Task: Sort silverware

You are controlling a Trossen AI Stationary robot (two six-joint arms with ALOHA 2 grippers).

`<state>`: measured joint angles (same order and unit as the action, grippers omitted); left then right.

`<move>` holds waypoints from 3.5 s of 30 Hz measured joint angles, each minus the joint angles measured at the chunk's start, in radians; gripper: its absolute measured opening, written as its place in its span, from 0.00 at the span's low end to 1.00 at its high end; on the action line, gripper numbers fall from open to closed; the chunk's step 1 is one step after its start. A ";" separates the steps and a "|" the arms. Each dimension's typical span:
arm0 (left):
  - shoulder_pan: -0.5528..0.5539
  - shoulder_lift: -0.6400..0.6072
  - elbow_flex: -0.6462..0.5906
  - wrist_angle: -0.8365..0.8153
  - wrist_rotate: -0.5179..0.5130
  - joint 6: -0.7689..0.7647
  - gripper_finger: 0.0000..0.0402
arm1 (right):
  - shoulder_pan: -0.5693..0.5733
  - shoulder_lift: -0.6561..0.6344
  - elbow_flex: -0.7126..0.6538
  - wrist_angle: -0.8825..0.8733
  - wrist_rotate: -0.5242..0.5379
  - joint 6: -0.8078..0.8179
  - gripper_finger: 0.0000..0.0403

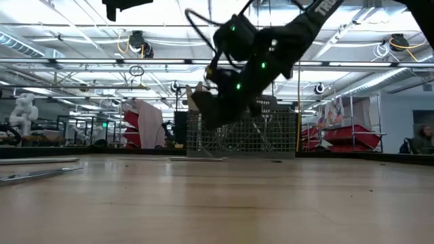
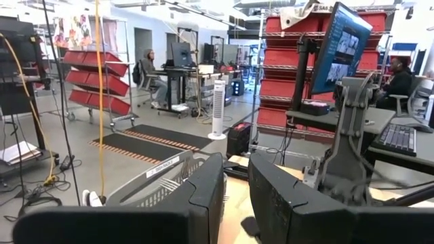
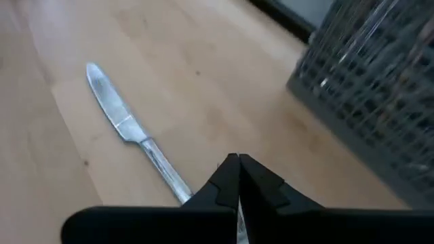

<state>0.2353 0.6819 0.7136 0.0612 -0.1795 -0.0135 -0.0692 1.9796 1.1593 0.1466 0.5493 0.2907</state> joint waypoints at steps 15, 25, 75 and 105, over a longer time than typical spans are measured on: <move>0.000 0.000 0.000 -0.016 -0.001 0.002 0.19 | -0.014 -0.004 0.009 -0.016 -0.187 -0.110 0.20; 0.001 0.000 0.000 -0.053 -0.006 0.001 0.19 | -0.042 0.043 0.008 0.015 -0.134 -0.067 0.51; 0.000 -0.042 0.000 0.025 -0.005 0.071 0.19 | -0.212 -0.401 0.397 -0.134 -0.203 -0.358 0.00; 0.001 -0.041 0.000 0.063 -0.068 0.071 0.19 | -0.482 -0.369 -0.589 1.401 -0.272 0.093 0.00</move>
<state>0.2359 0.6411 0.7136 0.1238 -0.2480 0.0574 -0.5515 1.6103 0.5702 1.5476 0.2777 0.3842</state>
